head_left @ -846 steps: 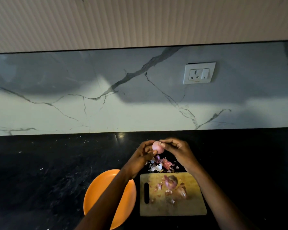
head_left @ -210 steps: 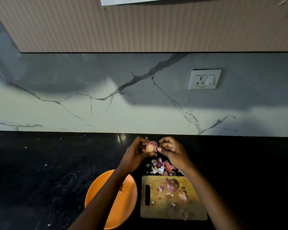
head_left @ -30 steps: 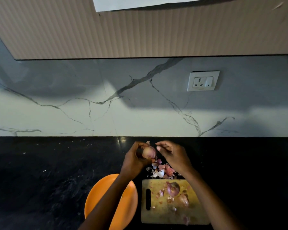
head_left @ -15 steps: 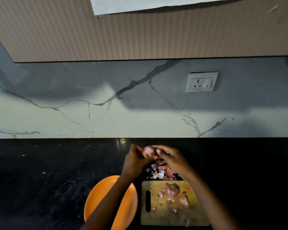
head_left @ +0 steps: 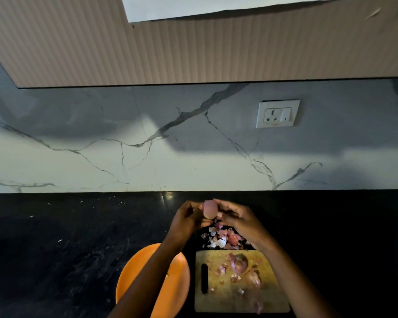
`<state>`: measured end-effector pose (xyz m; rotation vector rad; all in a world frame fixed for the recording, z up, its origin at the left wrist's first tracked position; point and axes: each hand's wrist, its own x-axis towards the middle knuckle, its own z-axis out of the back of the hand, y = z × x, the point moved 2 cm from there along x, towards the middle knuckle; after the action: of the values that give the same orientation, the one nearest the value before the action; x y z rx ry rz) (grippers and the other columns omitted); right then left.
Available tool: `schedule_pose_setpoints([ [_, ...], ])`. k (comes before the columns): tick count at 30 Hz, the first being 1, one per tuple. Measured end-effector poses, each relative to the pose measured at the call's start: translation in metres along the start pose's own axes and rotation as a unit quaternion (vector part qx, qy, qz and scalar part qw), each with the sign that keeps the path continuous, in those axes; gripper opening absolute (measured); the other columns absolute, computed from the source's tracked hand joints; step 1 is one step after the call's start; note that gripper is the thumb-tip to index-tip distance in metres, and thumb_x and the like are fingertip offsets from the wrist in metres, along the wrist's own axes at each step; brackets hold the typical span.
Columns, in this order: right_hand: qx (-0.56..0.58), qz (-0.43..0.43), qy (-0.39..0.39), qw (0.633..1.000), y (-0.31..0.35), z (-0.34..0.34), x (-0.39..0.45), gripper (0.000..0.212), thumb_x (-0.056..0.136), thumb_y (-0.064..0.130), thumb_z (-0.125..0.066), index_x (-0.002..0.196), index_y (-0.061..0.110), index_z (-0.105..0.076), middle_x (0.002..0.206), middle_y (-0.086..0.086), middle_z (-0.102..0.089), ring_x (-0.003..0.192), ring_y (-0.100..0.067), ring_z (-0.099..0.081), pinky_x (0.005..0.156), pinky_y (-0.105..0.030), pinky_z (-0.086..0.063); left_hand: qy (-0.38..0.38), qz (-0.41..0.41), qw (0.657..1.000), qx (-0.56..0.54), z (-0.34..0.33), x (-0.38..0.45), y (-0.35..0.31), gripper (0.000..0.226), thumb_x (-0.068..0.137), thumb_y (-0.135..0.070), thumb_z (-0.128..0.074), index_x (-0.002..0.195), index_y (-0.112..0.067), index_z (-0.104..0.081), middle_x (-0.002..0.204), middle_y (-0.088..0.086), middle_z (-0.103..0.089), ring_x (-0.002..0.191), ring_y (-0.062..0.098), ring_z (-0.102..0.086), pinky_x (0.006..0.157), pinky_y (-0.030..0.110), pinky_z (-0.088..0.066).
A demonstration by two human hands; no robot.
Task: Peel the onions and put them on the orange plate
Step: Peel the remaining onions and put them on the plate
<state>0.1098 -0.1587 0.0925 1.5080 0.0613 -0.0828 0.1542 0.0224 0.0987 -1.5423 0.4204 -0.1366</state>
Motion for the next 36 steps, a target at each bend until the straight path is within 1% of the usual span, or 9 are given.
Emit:
schedule_pose_setpoints([
  [5,-0.002,0.012,-0.004,1.000,0.001,-0.002,-0.002,0.056,0.085,0.010,-0.078,0.127,0.044,-0.060,0.131,0.014,-0.061,0.114,-0.007,-0.065,0.083,-0.025,-0.057,0.030,-0.004,0.999,-0.029,-0.007,-0.007,-0.001,0.019,0.100,-0.009,-0.055,0.112,0.006,-0.054,0.093,0.015,-0.074,0.082,0.021,-0.075,0.071,0.028,-0.061],
  [7,-0.051,0.023,-0.017,0.998,0.000,0.002,-0.002,0.055,0.082,0.015,-0.082,0.123,0.045,-0.061,0.130,0.014,-0.063,0.117,-0.005,-0.062,0.091,-0.027,-0.055,0.031,-0.010,0.999,-0.002,-0.006,-0.006,0.001,0.021,0.101,-0.013,-0.054,0.110,0.006,-0.056,0.088,0.014,-0.075,0.079,0.022,-0.074,0.070,0.030,-0.060],
  [9,-0.063,0.025,-0.033,0.997,-0.002,0.006,-0.001,0.054,0.077,0.018,-0.086,0.120,0.039,-0.061,0.126,0.009,-0.066,0.118,-0.009,-0.062,0.099,-0.032,-0.053,0.030,-0.024,0.998,0.050,-0.001,-0.002,0.004,0.024,0.102,-0.019,-0.055,0.109,0.002,-0.060,0.092,0.018,-0.073,0.083,0.026,-0.071,0.074,0.035,-0.059],
  [14,-0.087,0.046,0.001,0.995,0.005,0.007,-0.002,0.045,0.081,0.016,-0.083,0.119,0.032,-0.066,0.121,0.009,-0.070,0.116,-0.008,-0.064,0.098,-0.032,-0.053,0.050,-0.101,0.984,0.135,0.002,0.000,-0.008,0.023,0.099,-0.015,-0.059,0.121,-0.015,-0.066,0.105,0.000,-0.072,0.092,0.011,-0.072,0.075,0.022,-0.058],
  [20,-0.040,0.033,0.033,0.998,0.012,0.009,-0.005,0.039,0.089,0.010,-0.073,0.124,0.024,-0.063,0.122,0.002,-0.071,0.115,-0.012,-0.066,0.098,-0.033,-0.055,0.036,-0.172,0.965,0.194,0.010,0.000,-0.017,0.023,0.088,-0.013,-0.074,0.110,-0.018,-0.075,0.095,-0.008,-0.077,0.083,0.004,-0.074,0.072,0.013,-0.053],
  [25,-0.028,0.016,0.051,0.998,0.015,0.009,-0.006,0.038,0.092,0.013,-0.070,0.129,0.019,-0.064,0.121,0.003,-0.072,0.115,-0.011,-0.067,0.099,-0.031,-0.053,0.029,-0.308,0.903,0.298,0.015,-0.003,-0.016,0.021,0.090,-0.023,-0.072,0.111,-0.021,-0.076,0.104,-0.009,-0.076,0.091,0.000,-0.071,0.077,0.020,-0.057],
  [28,-0.024,0.010,0.055,0.998,0.016,0.009,-0.005,0.037,0.095,0.011,-0.066,0.132,0.014,-0.063,0.123,0.002,-0.071,0.116,-0.009,-0.066,0.098,-0.026,-0.053,0.021,-0.346,0.873,0.342,0.016,-0.005,-0.014,0.027,0.095,-0.035,-0.062,0.113,-0.021,-0.076,0.107,-0.009,-0.075,0.097,0.000,-0.068,0.082,0.026,-0.057],
  [32,-0.021,0.001,0.060,0.998,0.015,0.009,-0.006,0.035,0.096,0.010,-0.064,0.131,0.013,-0.063,0.123,0.001,-0.072,0.116,-0.007,-0.066,0.093,-0.022,-0.053,0.021,-0.357,0.857,0.371,0.012,-0.009,-0.011,0.030,0.095,-0.037,-0.056,0.109,-0.019,-0.076,0.104,-0.005,-0.074,0.094,0.005,-0.069,0.079,0.029,-0.057],
  [36,-0.014,-0.006,0.072,0.997,0.013,0.009,-0.007,0.035,0.096,0.008,-0.064,0.130,0.012,-0.064,0.122,0.000,-0.072,0.113,-0.012,-0.068,0.088,-0.021,-0.053,0.019,-0.344,0.865,0.364,0.008,-0.008,-0.008,0.027,0.092,-0.037,-0.060,0.091,-0.014,-0.075,0.090,-0.002,-0.071,0.080,0.009,-0.067,0.069,0.034,-0.055],
])
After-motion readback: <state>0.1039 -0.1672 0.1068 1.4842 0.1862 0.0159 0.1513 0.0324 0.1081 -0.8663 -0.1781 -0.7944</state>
